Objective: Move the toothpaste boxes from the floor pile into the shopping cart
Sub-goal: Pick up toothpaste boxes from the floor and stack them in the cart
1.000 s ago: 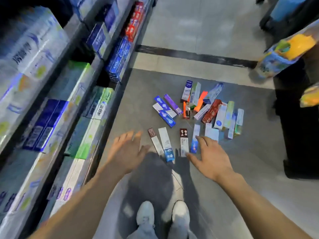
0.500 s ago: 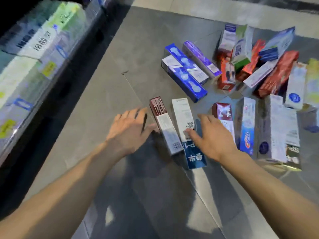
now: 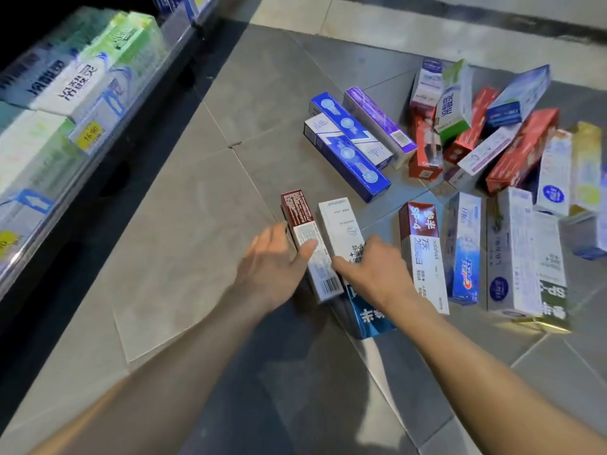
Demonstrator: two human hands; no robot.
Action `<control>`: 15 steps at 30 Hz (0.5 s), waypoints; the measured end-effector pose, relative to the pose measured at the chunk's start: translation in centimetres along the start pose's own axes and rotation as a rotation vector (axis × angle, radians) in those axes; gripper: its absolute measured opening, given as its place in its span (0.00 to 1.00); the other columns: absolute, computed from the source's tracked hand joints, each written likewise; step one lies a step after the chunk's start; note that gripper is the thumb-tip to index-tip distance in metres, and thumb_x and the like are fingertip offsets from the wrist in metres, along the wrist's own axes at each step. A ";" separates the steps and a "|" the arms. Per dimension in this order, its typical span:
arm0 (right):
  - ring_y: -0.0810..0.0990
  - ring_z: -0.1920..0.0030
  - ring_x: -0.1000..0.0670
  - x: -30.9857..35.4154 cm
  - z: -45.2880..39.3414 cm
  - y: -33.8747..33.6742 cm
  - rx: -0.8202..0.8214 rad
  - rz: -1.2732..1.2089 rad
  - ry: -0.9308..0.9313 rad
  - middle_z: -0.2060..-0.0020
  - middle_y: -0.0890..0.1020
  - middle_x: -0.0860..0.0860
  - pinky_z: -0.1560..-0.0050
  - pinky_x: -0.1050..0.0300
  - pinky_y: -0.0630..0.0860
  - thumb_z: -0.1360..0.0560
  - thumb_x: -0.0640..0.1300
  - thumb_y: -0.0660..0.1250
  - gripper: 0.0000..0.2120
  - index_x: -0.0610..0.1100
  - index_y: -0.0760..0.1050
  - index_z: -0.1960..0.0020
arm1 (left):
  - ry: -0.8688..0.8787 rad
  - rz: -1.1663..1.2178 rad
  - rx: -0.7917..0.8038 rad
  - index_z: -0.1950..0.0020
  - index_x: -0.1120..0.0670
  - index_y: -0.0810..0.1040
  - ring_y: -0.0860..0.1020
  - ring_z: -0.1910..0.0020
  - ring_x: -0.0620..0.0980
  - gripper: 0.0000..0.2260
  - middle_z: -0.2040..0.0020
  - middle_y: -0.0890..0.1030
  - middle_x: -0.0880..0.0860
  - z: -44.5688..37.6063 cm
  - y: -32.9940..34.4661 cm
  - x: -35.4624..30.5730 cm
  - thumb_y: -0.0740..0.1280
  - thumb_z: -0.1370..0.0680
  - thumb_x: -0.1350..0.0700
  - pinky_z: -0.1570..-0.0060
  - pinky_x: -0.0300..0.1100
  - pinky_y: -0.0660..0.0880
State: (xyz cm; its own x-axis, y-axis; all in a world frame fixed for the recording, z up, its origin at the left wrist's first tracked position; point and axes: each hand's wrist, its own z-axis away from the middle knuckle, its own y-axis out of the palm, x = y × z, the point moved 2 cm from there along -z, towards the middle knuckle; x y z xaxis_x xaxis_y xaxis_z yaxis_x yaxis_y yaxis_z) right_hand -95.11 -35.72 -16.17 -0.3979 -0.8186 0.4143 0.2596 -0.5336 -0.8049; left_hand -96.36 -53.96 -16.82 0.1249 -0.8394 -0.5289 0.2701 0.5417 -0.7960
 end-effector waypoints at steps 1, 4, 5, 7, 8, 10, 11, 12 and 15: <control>0.79 0.53 0.41 0.0 0.3 0.0 -0.019 -0.009 -0.002 0.51 0.80 0.43 0.59 0.51 0.74 0.29 0.63 0.68 0.28 0.39 0.70 0.46 | -0.071 0.101 -0.013 0.31 0.48 0.70 0.72 0.34 0.53 0.26 0.36 0.75 0.50 0.0 0.7 -0.6 0.61 0.22 0.33 0.36 0.49 0.70; 0.77 0.58 0.44 -0.5 1.5 -0.4 -0.067 -0.114 0.012 0.55 0.78 0.47 0.63 0.53 0.70 0.28 0.63 0.67 0.25 0.43 0.67 0.47 | -0.225 0.250 -0.058 0.35 0.50 0.71 0.75 0.39 0.55 0.30 0.40 0.77 0.52 -0.6 2.4 -2.5 0.68 0.28 0.32 0.39 0.52 0.74; 0.78 0.58 0.45 -0.7 1.9 -0.7 -0.077 -0.165 0.022 0.55 0.77 0.48 0.63 0.53 0.71 0.27 0.63 0.67 0.25 0.43 0.66 0.46 | -0.261 0.269 -0.064 0.35 0.52 0.71 0.76 0.39 0.56 0.32 0.41 0.77 0.54 -0.8 2.6 -3.1 0.71 0.30 0.33 0.40 0.53 0.75; 0.77 0.57 0.47 -1.3 2.5 -1.4 -0.100 -0.246 0.036 0.54 0.76 0.50 0.65 0.55 0.70 0.25 0.60 0.68 0.23 0.44 0.64 0.45 | -0.339 0.296 -0.072 0.34 0.56 0.70 0.77 0.40 0.59 0.32 0.40 0.77 0.57 -1.2 2.8 -3.8 0.74 0.29 0.39 0.42 0.50 0.75; 0.76 0.57 0.48 -1.7 2.9 -1.7 -0.107 -0.280 0.041 0.53 0.76 0.50 0.66 0.56 0.68 0.25 0.58 0.68 0.22 0.44 0.64 0.45 | -0.373 0.308 -0.072 0.34 0.56 0.70 0.77 0.40 0.59 0.30 0.40 0.77 0.57 -1.3 2.8 -3.8 0.75 0.28 0.43 0.44 0.49 0.74; 0.77 0.56 0.48 -2.5 3.4 -2.1 -0.124 -0.362 0.058 0.52 0.77 0.51 0.62 0.55 0.68 0.24 0.56 0.69 0.20 0.45 0.65 0.45 | -0.378 0.380 -0.067 0.36 0.56 0.72 0.78 0.42 0.59 0.23 0.41 0.79 0.57 -1.3 2.7 -3.6 0.74 0.26 0.48 0.45 0.48 0.74; 0.77 0.55 0.49 -2.9 3.6 -2.3 -0.128 -0.418 0.069 0.51 0.78 0.52 0.59 0.55 0.69 0.24 0.56 0.70 0.20 0.46 0.65 0.45 | -0.353 0.460 -0.062 0.39 0.55 0.73 0.80 0.43 0.58 0.18 0.41 0.81 0.57 -1.1 2.7 -3.3 0.73 0.25 0.51 0.46 0.47 0.75; 0.78 0.55 0.51 -3.2 3.8 -2.5 -0.133 -0.478 0.086 0.50 0.78 0.52 0.57 0.55 0.71 0.25 0.55 0.70 0.20 0.46 0.65 0.44 | -0.327 0.572 -0.048 0.42 0.54 0.74 0.81 0.46 0.56 0.13 0.42 0.82 0.57 -0.7 2.6 -3.0 0.72 0.24 0.54 0.46 0.46 0.76; 0.83 0.52 0.53 -3.8 4.3 -3.0 -0.126 -0.656 0.143 0.48 0.82 0.55 0.51 0.53 0.79 0.28 0.57 0.73 0.20 0.51 0.68 0.43 | -0.280 0.919 0.031 0.43 0.52 0.76 0.84 0.51 0.53 0.08 0.45 0.85 0.55 1.0 1.6 -2.8 0.69 0.21 0.58 0.48 0.49 0.80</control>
State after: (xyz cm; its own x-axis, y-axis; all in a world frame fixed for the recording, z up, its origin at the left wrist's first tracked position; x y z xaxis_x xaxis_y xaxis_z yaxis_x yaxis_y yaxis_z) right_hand -90.61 -31.89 -13.49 -0.5524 -0.2930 0.7804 -0.1763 -0.8739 -0.4529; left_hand -95.29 -50.82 -16.35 0.5226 -0.0692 -0.8498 -0.0223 0.9953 -0.0947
